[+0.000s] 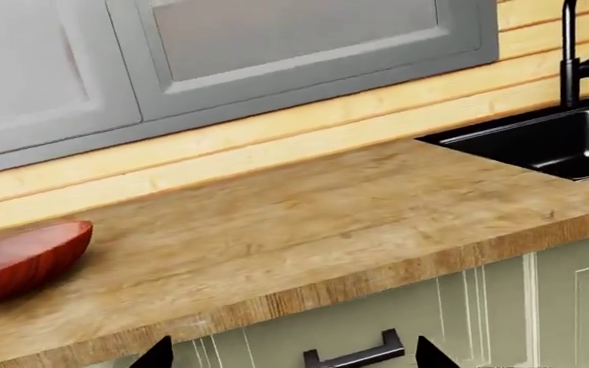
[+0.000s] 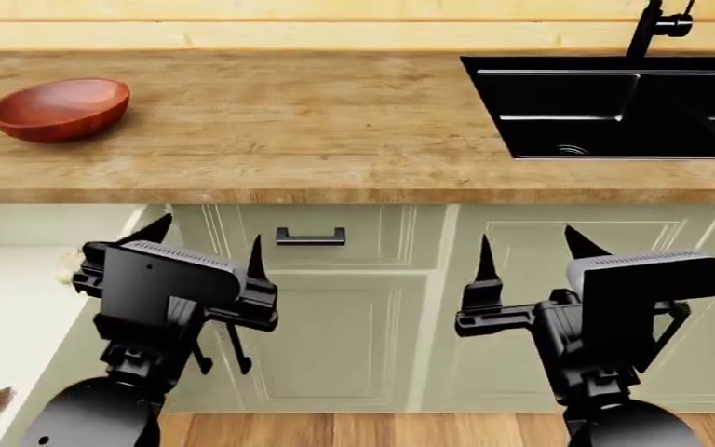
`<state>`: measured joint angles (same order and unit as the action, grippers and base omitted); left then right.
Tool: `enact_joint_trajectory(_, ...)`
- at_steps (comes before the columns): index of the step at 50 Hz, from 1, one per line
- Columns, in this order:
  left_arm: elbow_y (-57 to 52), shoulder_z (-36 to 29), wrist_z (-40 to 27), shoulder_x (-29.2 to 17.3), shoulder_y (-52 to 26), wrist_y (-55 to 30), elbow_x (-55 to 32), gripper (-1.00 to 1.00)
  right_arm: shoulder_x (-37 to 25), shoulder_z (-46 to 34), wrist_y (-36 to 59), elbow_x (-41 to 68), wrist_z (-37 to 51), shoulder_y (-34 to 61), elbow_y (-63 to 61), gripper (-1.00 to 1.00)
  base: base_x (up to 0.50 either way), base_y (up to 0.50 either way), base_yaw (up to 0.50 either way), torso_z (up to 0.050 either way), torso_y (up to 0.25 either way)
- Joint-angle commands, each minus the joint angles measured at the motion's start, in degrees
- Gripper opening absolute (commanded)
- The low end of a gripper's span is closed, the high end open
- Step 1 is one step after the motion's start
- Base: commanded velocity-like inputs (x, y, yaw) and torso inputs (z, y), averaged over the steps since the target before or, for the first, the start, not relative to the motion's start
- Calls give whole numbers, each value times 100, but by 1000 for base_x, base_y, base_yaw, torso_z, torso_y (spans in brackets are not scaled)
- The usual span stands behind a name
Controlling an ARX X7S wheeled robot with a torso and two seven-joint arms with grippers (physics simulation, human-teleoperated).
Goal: Place the bar in the bowl and close the drawer.
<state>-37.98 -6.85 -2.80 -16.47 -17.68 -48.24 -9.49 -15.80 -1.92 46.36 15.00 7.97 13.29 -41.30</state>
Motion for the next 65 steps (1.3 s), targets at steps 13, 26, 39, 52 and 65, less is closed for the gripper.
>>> enact_joint_trajectory(13, -561, 44, 252, -229, -586, -1153, 174, 100, -127, 161, 929, 94, -36, 386, -736, 100, 0, 500, 0, 50, 0)
enact_joint_trajectory(26, -557, 51, 218, -270, -598, -1126, 179, 100, -159, 112, 855, 79, 10, 383, -688, 100, 0, 500, 0, 50, 0)
enact_joint_trajectory(39, -523, 125, 193, -288, -552, -1059, 157, 100, -182, 113, 810, 111, 29, 366, -663, 100, 0, 500, 0, 50, 0)
enact_joint_trajectory(52, -522, 215, 158, -304, -505, -995, 137, 100, -206, 151, 858, 162, 70, 381, -709, 100, 0, 500, 0, 50, 0)
enact_joint_trajectory(65, -747, 600, 154, -222, -843, -1439, -64, 100, -202, 385, 1501, 447, 125, 801, -997, 100, 0, 269, 0, 25, 0)
